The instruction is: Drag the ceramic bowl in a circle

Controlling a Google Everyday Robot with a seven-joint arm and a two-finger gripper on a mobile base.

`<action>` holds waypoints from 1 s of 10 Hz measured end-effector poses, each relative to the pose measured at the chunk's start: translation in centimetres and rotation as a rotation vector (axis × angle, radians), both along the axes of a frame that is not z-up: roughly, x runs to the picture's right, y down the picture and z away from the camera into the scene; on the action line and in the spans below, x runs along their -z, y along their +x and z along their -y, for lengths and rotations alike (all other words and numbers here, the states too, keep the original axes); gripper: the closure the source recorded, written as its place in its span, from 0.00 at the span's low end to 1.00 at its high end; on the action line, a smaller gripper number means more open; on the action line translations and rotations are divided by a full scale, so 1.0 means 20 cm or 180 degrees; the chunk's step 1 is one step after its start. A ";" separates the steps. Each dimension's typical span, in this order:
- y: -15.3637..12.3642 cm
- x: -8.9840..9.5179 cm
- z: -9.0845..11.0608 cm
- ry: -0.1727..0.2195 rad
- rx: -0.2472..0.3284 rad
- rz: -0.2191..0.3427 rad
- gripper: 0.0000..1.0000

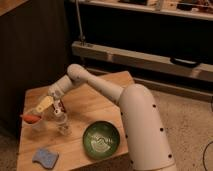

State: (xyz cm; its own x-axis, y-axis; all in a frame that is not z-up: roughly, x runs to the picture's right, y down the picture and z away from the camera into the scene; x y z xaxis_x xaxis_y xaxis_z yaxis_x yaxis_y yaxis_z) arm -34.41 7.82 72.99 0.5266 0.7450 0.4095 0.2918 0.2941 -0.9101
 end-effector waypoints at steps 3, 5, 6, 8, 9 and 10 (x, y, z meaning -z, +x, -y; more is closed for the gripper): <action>0.00 0.00 0.00 0.0000 0.0000 0.0000 0.20; 0.00 0.00 0.00 0.0000 0.0000 0.0000 0.20; 0.00 0.00 0.00 0.0000 0.0000 0.0000 0.20; 0.00 0.00 0.01 0.0001 -0.0006 -0.0001 0.20; 0.01 0.00 0.01 0.0032 0.0014 -0.0008 0.20; 0.05 0.02 0.05 0.0253 0.0094 0.0006 0.20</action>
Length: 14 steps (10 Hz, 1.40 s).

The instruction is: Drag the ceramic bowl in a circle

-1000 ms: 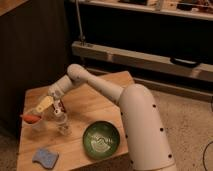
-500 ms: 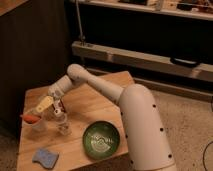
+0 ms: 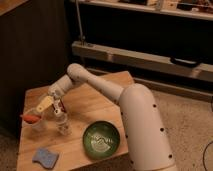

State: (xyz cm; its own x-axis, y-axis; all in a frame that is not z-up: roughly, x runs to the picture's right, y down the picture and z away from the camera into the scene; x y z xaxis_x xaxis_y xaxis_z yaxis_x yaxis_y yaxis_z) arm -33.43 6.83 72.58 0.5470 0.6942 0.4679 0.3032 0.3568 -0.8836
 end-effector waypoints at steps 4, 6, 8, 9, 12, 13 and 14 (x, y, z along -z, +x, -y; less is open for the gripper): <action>0.31 0.25 0.21 0.0801 0.0271 -0.0057 0.20; 0.52 0.35 0.24 0.0984 0.0359 -0.0194 0.20; 0.69 0.40 0.19 0.1083 0.0499 -0.0479 0.20; 0.78 0.41 0.14 0.1084 0.0557 -0.0684 0.20; 1.06 0.46 -0.01 0.1131 0.0583 -0.1276 0.20; 1.19 0.49 -0.05 0.1133 0.0549 -0.1409 0.20; 1.22 0.50 -0.07 0.1133 0.0543 -0.1447 0.20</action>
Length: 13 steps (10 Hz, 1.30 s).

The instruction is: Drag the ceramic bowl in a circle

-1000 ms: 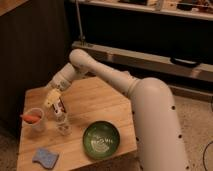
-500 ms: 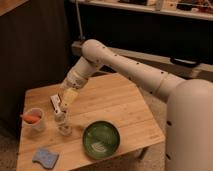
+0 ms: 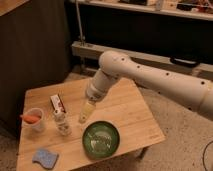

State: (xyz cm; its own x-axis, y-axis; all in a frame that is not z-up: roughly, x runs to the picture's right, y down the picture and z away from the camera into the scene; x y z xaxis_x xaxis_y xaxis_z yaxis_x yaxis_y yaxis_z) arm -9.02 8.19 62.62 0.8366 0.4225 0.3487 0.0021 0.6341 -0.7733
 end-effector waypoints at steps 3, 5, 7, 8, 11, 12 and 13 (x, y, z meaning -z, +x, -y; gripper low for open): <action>0.00 0.00 0.00 -0.0004 -0.0016 0.0012 0.20; -0.03 0.01 0.01 0.0215 0.0080 0.0168 0.20; -0.05 0.04 0.02 0.0666 0.0510 0.0571 0.20; -0.06 0.06 0.03 0.0858 0.0724 0.0751 0.20; -0.05 0.14 0.07 0.1428 0.1484 0.1341 0.20; -0.02 0.19 0.09 0.1663 0.1784 0.1604 0.20; 0.03 0.22 0.09 0.1836 0.2002 0.1810 0.20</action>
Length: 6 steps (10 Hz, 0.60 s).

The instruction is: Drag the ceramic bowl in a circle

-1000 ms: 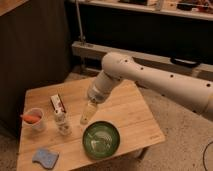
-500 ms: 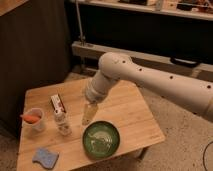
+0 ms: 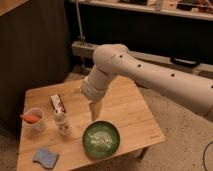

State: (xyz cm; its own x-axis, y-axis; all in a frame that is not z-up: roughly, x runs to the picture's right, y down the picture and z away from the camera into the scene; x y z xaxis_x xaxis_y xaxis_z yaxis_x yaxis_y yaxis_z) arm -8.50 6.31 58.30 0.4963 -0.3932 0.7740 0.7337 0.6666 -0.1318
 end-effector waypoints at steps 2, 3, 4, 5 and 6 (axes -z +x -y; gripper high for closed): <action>0.13 0.03 0.01 0.0152 0.0142 0.0192 0.20; 0.18 0.03 0.01 0.0168 0.0135 0.0216 0.20; 0.19 0.03 0.01 0.0174 0.0133 0.0225 0.20; 0.18 0.03 0.01 0.0174 0.0139 0.0231 0.20; 0.18 0.03 0.01 0.0173 0.0140 0.0232 0.20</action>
